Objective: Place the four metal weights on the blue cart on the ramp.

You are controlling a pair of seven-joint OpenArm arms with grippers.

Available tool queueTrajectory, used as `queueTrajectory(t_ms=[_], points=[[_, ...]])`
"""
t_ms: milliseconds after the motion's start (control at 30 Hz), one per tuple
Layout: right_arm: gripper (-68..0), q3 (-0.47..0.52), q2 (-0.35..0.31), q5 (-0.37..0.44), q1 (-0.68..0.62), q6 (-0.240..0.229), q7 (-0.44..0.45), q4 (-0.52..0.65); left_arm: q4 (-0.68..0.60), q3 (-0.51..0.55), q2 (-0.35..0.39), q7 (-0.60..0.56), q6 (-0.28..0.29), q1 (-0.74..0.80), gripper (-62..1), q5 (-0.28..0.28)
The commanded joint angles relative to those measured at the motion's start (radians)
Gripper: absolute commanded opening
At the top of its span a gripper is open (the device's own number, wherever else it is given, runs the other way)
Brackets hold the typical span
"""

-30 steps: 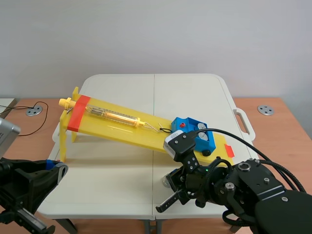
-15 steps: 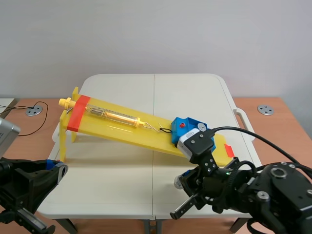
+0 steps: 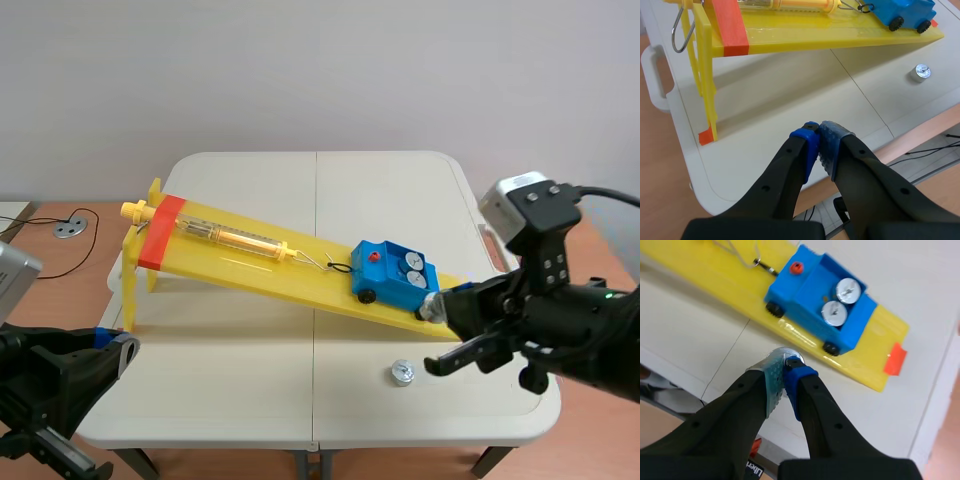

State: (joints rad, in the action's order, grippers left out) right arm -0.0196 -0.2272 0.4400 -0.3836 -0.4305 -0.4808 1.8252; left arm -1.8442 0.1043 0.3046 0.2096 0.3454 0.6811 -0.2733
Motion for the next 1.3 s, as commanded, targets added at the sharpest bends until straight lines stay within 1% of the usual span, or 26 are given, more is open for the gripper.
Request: queueTrajectory(t_ms=[0, 167, 367, 533, 733, 900, 1133, 1267], points=[[-66.9, 0.051, -0.033, 0.119, 0.037, -0.011, 0.103, 0.111, -0.069, 0.016, -0.008, -0.104, 0.025, -0.02, -57.8, -0.051], [-66.9, 0.137, -0.024, 0.198, 0.05, -0.011, 0.123, 0.132, -0.069, 0.016, -0.008, -0.104, 0.025, -0.02, -57.8, -0.051], [-66.9, 0.157, 0.03, 0.196, 0.141, -0.003, 0.127, 0.101, -0.069, 0.016, -0.008, -0.104, 0.025, -0.02, -57.8, -0.051], [-66.9, 0.156, 0.089, 0.196, 0.231, -0.003, 0.128, 0.005, -0.069, 0.016, -0.008, -0.104, 0.025, -0.02, -57.8, -0.051], [-66.9, 0.155, 0.134, 0.197, 0.319, -0.004, 0.129, -0.109, -0.069, 0.016, -0.008, -0.104, 0.025, -0.02, -57.8, -0.051], [-66.9, 0.144, 0.154, 0.197, 0.38, -0.004, 0.132, -0.181, -0.069, 0.016, -0.008, -0.104, 0.025, -0.02, -57.8, -0.051], [-66.9, 0.104, 0.156, 0.196, 0.462, -0.005, 0.132, -0.293, -0.069, 0.016, -0.008, -0.104, 0.025, -0.02, -57.8, -0.051], [-66.9, 0.097, 0.169, 0.193, 0.504, -0.008, 0.135, -0.358, -0.069, 0.016, -0.008, -0.103, 0.025, -0.019, -57.8, -0.051]])
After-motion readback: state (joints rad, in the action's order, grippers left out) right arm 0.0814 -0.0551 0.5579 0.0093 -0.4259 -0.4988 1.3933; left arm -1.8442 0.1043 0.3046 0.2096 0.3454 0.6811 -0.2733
